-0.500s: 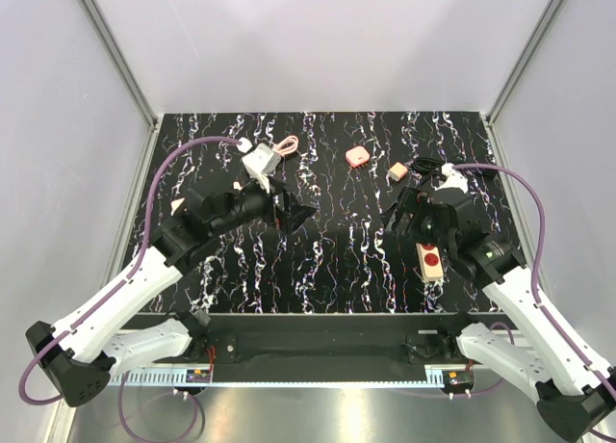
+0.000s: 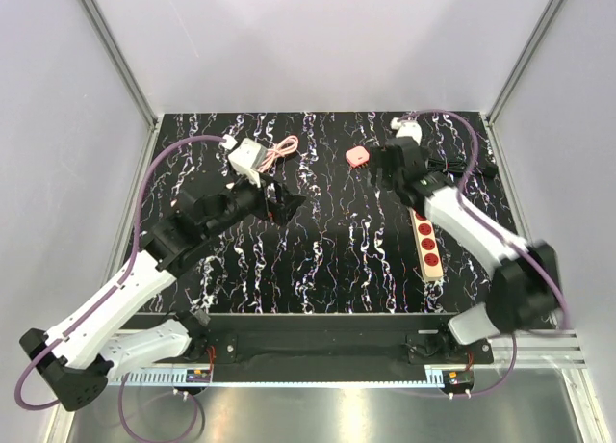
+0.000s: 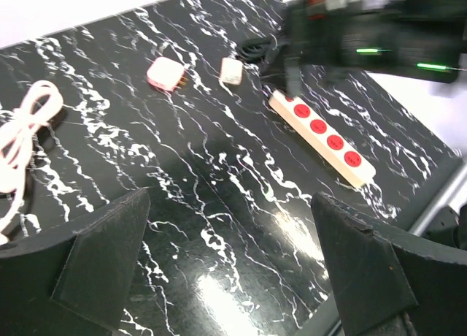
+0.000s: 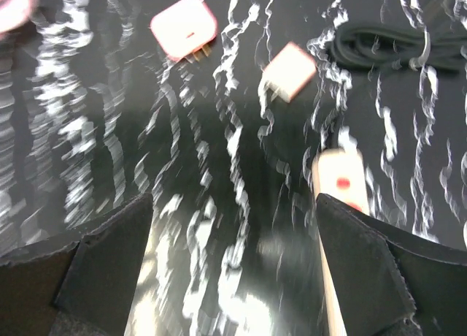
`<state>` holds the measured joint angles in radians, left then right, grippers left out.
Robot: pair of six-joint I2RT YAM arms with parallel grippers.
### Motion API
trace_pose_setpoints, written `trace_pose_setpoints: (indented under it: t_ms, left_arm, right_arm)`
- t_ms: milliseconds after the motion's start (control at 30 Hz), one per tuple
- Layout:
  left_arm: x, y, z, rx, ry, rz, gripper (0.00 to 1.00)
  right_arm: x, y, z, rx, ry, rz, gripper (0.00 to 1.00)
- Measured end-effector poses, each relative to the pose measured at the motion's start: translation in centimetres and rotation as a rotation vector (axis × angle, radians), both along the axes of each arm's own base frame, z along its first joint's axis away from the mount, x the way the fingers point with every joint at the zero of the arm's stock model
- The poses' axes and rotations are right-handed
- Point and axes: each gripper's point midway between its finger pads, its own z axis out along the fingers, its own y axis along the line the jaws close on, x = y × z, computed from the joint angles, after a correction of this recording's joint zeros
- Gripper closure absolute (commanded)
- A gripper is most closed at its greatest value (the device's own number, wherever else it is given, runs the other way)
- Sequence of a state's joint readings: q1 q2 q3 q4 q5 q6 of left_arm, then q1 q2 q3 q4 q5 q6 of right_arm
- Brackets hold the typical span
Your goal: Insert the plug
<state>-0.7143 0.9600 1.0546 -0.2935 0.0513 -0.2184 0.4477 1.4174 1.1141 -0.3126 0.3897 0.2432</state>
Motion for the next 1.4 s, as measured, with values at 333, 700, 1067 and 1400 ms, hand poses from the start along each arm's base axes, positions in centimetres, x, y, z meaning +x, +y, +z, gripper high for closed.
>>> trace_pose_setpoints:
  t_ms: [333, 700, 1067, 1400]
  left_arm:
    - [-0.2, 0.2, 0.3, -0.021, 0.010, 0.009, 0.01]
    - [-0.6, -0.8, -0.4, -0.044, 0.065, -0.030, 0.01]
    - [-0.2, -0.5, -0.4, -0.053, 0.074, 0.007, 0.01]
    - [2.2, 0.5, -2.9, -0.003, 0.131, 0.143, 0.01]
  right_arm:
    - [11.0, -3.6, -11.4, -0.120, 0.241, 0.029, 0.11]
    - [16.0, -5.6, -12.1, -0.067, 0.257, 0.172, 0.19]
    - [14.9, -4.3, -16.5, -0.075, 0.393, 0.335, 0.39]
    - [10.9, -2.1, -16.4, 0.105, 0.473, 0.279, 0.66]
